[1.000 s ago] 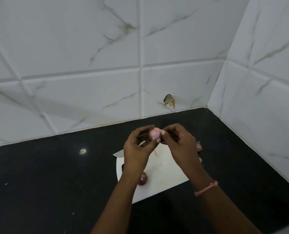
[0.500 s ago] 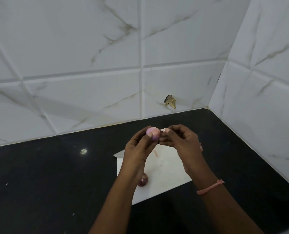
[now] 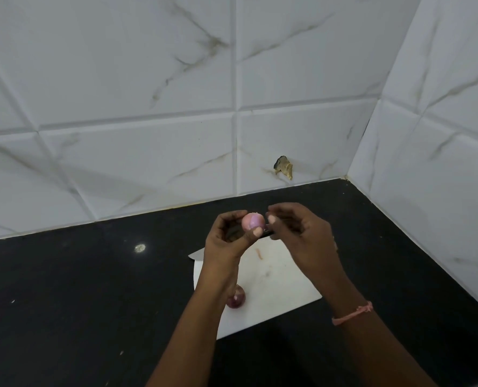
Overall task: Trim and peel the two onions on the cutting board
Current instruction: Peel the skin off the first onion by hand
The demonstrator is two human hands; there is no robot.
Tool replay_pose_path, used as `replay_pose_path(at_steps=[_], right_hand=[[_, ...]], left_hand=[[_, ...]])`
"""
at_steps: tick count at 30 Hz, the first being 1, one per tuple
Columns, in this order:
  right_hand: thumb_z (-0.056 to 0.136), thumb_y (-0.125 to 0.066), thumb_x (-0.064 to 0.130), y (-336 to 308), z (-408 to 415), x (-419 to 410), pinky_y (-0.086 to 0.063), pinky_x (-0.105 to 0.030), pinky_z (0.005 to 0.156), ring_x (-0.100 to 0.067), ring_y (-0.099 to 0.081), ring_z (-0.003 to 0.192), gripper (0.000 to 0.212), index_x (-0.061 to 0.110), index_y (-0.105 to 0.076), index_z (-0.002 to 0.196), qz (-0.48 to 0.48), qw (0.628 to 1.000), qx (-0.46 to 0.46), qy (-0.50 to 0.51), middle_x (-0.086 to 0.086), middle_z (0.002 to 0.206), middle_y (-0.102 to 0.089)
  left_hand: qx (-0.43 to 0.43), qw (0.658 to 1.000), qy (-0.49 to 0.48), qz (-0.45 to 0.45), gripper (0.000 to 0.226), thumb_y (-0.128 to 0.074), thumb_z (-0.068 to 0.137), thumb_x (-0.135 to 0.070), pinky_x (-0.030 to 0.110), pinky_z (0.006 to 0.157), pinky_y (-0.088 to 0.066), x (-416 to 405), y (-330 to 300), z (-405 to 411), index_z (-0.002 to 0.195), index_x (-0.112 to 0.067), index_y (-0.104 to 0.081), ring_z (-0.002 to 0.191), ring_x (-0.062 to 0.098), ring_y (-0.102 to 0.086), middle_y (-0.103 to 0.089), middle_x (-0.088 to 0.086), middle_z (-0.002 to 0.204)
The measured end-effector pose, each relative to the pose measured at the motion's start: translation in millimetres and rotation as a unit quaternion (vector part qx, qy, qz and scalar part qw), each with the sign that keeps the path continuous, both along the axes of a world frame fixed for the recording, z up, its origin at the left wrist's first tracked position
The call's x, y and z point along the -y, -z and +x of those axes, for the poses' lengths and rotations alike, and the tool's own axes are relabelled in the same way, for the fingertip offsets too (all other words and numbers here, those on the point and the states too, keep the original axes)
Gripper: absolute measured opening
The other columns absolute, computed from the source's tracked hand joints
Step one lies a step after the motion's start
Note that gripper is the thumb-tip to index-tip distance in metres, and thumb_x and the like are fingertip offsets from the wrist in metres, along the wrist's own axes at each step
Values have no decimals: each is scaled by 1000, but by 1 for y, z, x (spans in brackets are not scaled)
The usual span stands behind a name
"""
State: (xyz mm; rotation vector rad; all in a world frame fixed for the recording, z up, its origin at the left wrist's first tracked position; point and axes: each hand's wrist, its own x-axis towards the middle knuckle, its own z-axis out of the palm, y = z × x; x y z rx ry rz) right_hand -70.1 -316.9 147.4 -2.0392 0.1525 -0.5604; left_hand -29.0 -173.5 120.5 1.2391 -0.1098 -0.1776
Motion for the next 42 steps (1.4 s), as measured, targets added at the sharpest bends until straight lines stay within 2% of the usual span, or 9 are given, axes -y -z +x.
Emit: replay_pose_path(at_steps=[5, 12, 16, 21, 27, 31, 35, 37, 42], right_hand=[[82, -77, 19, -6, 4, -8, -48, -5, 64, 7, -66, 78, 15, 32, -68, 83, 63, 998, -18, -14, 26, 73, -68], [84, -74, 13, -7, 4, -7, -47, -4, 57, 6, -65, 72, 20, 31, -67, 77, 88, 996, -25, -3, 24, 68, -67], [83, -74, 12, -7, 4, -8, -51, -9, 63, 1, -67, 75, 13, 23, -68, 86, 122, 992, -1, -21, 12, 77, -71], [81, -77, 17, -9, 3, -12, -46, -4, 59, 7, -65, 74, 13, 27, -68, 82, 122, 992, -18, -26, 19, 70, -68], [84, -74, 14, -8, 3, -12, -44, -2, 59, 9, -64, 73, 21, 31, -67, 75, 113, 993, -15, -26, 28, 65, -66], [85, -73, 12, -6, 4, -11, -47, -6, 57, 2, -66, 70, 19, 27, -69, 74, 124, 992, -7, -6, 20, 68, -69], [88, -68, 10, -7, 2, -13, -46, -5, 56, 4, -66, 70, 16, 24, -68, 80, 154, 988, -3, -2, 20, 70, -69], [89, -68, 10, -8, 2, -15, -46, -5, 56, 6, -65, 70, 14, 23, -67, 82, 180, 983, 3, -17, 22, 69, -68], [83, -76, 19, -8, 3, -17, -46, -4, 59, 7, -65, 74, 13, 29, -68, 81, 134, 991, -11, -24, 24, 69, -68]], left_hand=[[50, 998, -18, 39, 56, -84, 60, -23, 36, 93, -57, -1, 1, 2, 112, -16, -65, 108, 19, -69, -72, -1, 111], [78, 994, -23, 78, 55, -87, 59, -30, 45, 98, -55, -4, 4, 3, 109, -18, -65, 107, 19, -68, -73, -3, 109], [75, 994, -24, 70, 53, -86, 60, -25, 41, 95, -57, -4, 4, 3, 108, -15, -64, 107, 22, -69, -73, -1, 108], [80, 993, -26, 84, 45, -86, 69, -11, 49, 97, -55, -5, 8, 6, 108, -14, -64, 108, 23, -68, -72, 2, 111], [83, 994, -25, 70, 47, -86, 63, -20, 42, 94, -57, -6, 5, 4, 105, -15, -64, 105, 20, -69, -73, 3, 109], [75, 996, -18, 53, 50, -84, 60, -23, 31, 87, -59, -5, 2, 2, 105, -15, -64, 102, 16, -70, -73, 0, 107], [68, 997, -15, 34, 49, -83, 62, -20, 22, 80, -57, -5, 0, 2, 106, -13, -63, 101, 13, -70, -74, -4, 104], [71, 997, -16, 34, 49, -83, 62, -20, 24, 81, -57, -5, 0, 3, 106, -14, -63, 102, 14, -70, -74, -3, 106], [84, 995, -27, 53, 52, -85, 60, -24, 32, 90, -58, -7, 2, 2, 106, -13, -63, 104, 16, -70, -73, 2, 110]])
